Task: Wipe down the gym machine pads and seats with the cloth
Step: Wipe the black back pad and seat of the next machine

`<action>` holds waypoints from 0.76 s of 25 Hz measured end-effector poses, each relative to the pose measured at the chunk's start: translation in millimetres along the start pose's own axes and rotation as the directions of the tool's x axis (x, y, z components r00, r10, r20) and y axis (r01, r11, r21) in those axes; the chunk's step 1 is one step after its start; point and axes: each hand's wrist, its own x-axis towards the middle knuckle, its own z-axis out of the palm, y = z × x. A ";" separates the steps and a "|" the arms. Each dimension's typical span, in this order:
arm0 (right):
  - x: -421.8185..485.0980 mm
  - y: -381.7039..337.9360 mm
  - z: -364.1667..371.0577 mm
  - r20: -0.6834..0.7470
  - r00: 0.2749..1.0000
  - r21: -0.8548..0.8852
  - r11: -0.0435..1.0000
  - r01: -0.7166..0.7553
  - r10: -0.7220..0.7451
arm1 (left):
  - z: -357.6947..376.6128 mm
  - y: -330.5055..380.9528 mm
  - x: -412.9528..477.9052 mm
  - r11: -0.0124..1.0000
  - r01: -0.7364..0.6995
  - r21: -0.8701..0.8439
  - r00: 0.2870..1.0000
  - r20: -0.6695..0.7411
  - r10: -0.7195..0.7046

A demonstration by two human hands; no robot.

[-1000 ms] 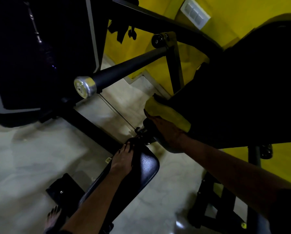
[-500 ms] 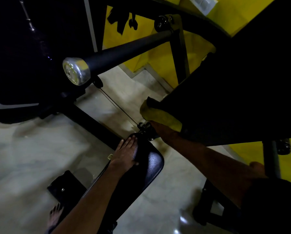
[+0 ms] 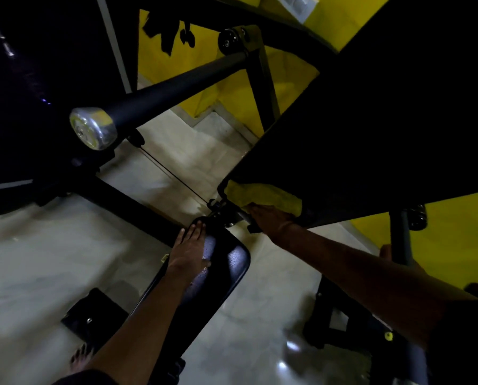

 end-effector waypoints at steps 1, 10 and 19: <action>-7.7 8.4 -2.0 -0.084 0.996 -0.007 1.000 0.011 -0.012 | -2.7 2.1 0.4 1.000 0.003 -0.003 1.000 0.005 -0.003; -41.7 -23.5 65.0 -0.368 0.899 0.240 0.958 -0.155 0.238 | -124.9 11.8 27.2 0.842 -0.294 -0.452 0.905 -0.415 0.093; -20.3 -54.1 94.9 -0.370 0.872 0.505 0.857 -0.099 0.319 | -123.7 37.0 34.0 0.836 -0.484 -0.256 0.831 -0.434 0.348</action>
